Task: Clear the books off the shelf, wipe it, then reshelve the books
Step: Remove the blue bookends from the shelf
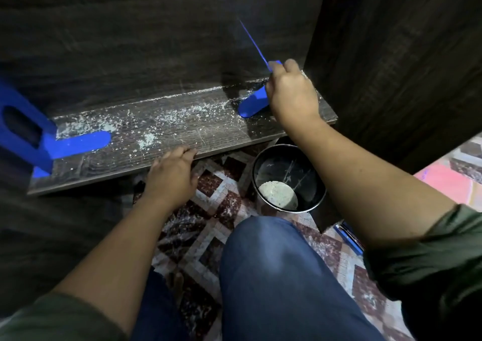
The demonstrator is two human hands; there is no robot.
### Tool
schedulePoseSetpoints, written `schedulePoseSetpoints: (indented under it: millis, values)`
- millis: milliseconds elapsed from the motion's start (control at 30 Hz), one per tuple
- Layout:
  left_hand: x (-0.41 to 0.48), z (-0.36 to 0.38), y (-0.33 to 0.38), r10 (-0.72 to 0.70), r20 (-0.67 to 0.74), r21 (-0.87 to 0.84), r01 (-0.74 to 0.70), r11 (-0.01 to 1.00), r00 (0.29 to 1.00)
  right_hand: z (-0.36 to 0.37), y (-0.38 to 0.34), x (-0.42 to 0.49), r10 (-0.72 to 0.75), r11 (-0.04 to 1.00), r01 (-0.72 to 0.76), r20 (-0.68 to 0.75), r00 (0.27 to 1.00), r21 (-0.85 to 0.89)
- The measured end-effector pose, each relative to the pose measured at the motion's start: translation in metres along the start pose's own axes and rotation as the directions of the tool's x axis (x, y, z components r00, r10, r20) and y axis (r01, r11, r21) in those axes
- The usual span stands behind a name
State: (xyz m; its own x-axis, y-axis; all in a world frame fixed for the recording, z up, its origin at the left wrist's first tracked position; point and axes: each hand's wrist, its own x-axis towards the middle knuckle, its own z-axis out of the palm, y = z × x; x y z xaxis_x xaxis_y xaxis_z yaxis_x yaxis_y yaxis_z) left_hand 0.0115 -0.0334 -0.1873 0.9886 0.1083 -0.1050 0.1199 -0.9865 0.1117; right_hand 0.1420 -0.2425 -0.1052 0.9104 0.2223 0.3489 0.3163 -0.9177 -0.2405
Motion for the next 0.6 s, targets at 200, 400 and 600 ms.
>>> schedulePoseSetpoints:
  millis: [200, 400, 600]
  values:
    - [-0.003, -0.001, 0.011, 0.021, -0.016, 0.034, -0.021, 0.999, 1.000, -0.011, 0.004, -0.019, 0.031, 0.999, -0.030, -0.043, 0.999, 0.032]
    - [0.003, -0.008, 0.053, 0.148, 0.004, 0.084, -0.148, 0.985, 0.989, -0.029, 0.036, -0.076, 0.105, 0.994, -0.090, -0.256, 0.961, 0.068]
    - [0.023, -0.002, 0.115, 0.271, 0.050, 0.140, -0.276, 0.951, 0.961, -0.045, 0.097, -0.179, 0.183, 0.983, -0.169, -0.391, 0.902, 0.070]
